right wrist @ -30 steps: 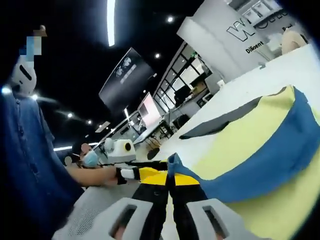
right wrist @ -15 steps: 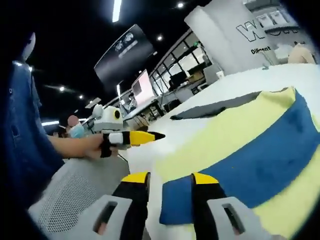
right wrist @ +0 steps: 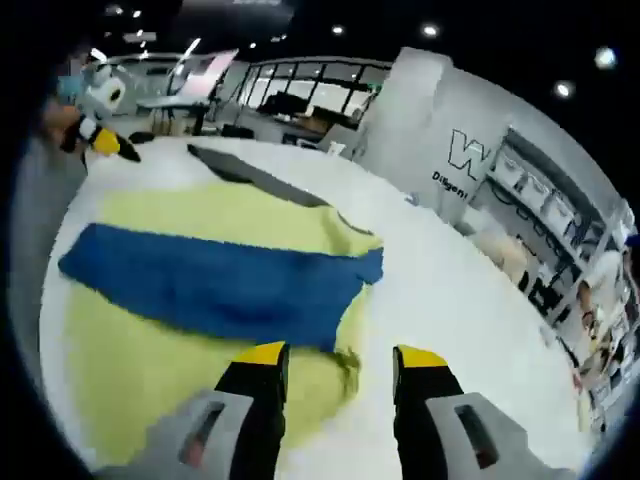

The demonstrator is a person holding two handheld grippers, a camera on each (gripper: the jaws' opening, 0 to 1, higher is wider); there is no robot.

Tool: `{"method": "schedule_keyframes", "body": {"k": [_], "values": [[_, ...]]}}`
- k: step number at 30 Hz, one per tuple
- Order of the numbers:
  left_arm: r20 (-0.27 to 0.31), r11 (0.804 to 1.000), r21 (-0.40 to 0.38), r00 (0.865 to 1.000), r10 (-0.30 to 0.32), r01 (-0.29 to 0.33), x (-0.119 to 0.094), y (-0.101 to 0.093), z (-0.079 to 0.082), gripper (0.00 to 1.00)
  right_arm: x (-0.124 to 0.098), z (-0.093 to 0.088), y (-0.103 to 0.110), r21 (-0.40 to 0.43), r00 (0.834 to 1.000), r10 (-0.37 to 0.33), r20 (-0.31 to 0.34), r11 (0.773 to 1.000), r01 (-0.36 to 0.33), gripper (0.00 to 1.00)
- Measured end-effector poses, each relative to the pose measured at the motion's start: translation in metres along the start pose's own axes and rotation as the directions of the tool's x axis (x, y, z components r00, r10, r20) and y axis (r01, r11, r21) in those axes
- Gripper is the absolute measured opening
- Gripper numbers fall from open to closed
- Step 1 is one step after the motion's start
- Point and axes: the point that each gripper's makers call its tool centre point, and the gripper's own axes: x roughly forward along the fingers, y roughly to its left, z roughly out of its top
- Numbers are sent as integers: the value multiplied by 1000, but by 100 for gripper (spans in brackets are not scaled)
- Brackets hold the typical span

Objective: Fold the garment on the visible template until the final outline fits inside the template.

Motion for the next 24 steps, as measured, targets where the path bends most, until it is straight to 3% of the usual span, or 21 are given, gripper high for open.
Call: {"method": "schedule_keyframes", "body": {"k": [3, 11, 15, 18, 20, 24], "values": [[-7, 1000, -8, 1000, 8, -8, 0, 3, -2, 44, 16, -8, 3, -123, 1000, 25, -18, 992, -27, 36], [-41, 1000, -7, 999, 9, -9, 2, 3, -10, 44, 29, 6, 11, -157, 999, 46, 6, 987, -44, 25], [-46, 1000, -3, 999, 7, -7, 3, 2, -12, 44, 37, 10, 7, -148, 999, 48, 18, 988, -45, 23], [-47, 1000, -2, 999, 5, -5, 3, 3, -12, 45, 36, 14, 4, -136, 999, 42, 27, 990, -38, 9], [-42, 1000, -5, 999, 2, -2, 3, 3, -11, 46, 34, 18, 2, -79, 998, 42, 45, 996, -38, 1], [-39, 1000, -7, 999, 0, 0, 3, 2, -11, 46, 33, 21, -4, -2, 997, 37, 65, 999, -37, 0]]}}
